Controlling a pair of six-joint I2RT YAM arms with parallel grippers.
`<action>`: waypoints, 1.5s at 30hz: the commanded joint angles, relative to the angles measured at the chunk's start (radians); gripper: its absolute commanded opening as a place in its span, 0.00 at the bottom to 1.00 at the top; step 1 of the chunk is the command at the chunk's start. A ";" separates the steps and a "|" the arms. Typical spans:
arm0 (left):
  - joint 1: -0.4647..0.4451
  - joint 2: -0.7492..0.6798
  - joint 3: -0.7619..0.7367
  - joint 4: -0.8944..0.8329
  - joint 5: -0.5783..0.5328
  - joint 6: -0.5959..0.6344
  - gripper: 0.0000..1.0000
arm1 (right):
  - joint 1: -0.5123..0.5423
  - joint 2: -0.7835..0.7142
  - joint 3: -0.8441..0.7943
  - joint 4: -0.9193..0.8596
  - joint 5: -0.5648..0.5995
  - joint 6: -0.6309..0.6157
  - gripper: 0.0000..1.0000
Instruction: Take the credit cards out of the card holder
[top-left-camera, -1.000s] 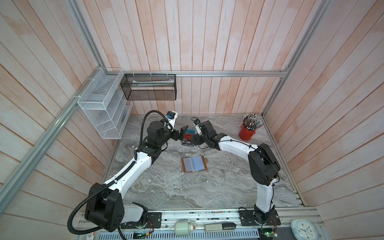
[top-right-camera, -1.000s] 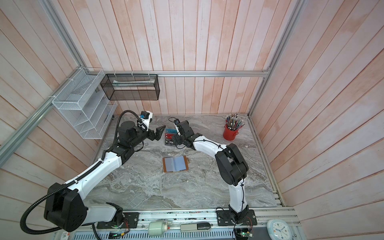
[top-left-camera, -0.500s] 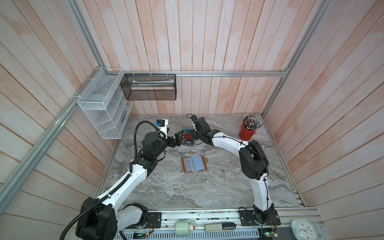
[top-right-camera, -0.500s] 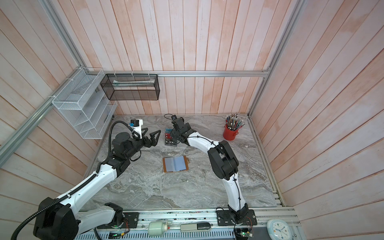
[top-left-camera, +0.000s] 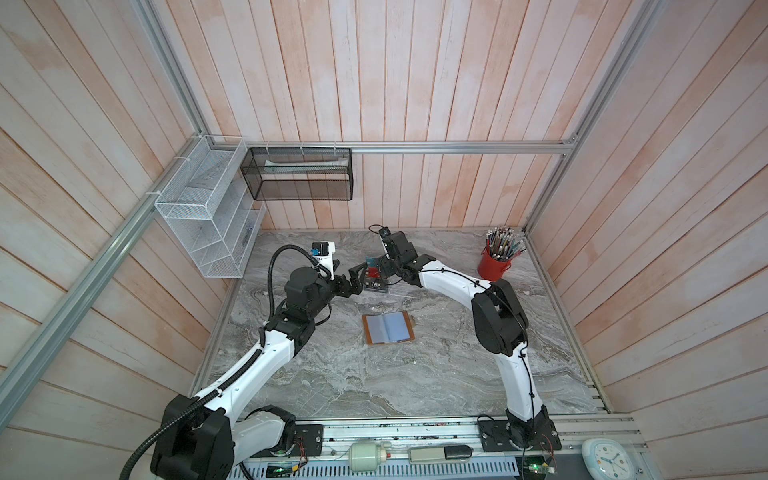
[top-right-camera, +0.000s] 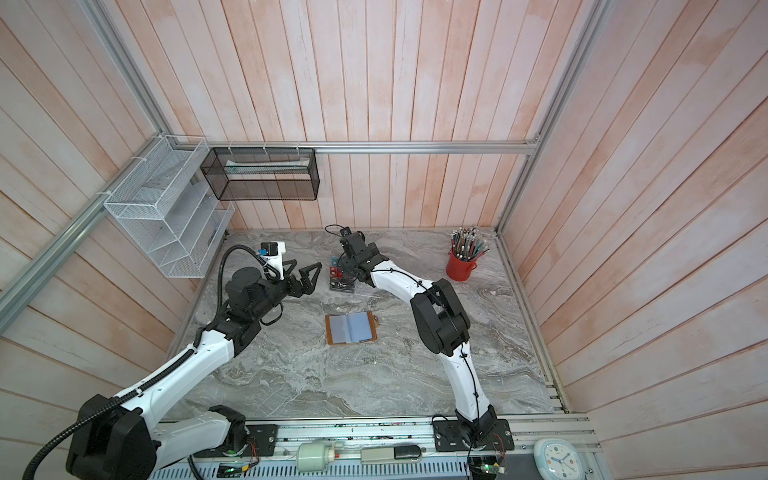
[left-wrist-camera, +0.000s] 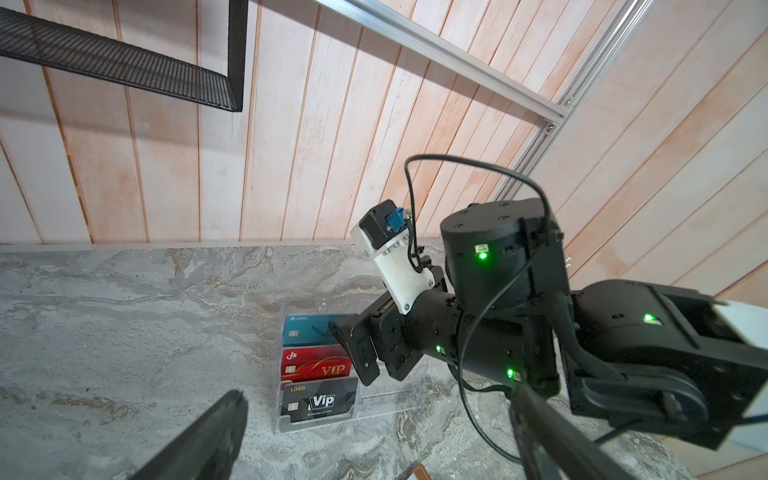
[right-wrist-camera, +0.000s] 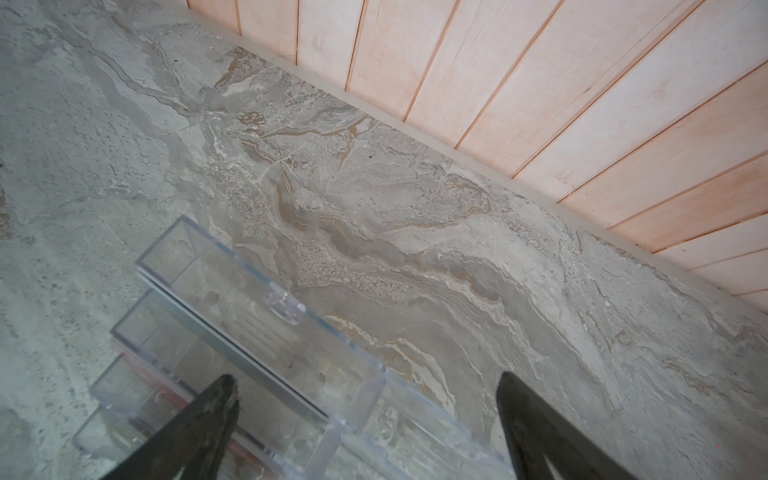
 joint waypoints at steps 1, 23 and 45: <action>0.002 -0.010 -0.013 0.039 0.000 -0.018 1.00 | -0.011 0.030 0.042 -0.022 0.016 0.019 0.98; 0.021 0.100 0.013 0.095 0.025 -0.087 1.00 | -0.036 -0.046 0.047 -0.046 -0.064 0.052 0.98; 0.154 0.634 0.282 0.361 0.429 -0.267 1.00 | -0.279 -0.435 -0.549 0.187 -0.582 0.433 0.98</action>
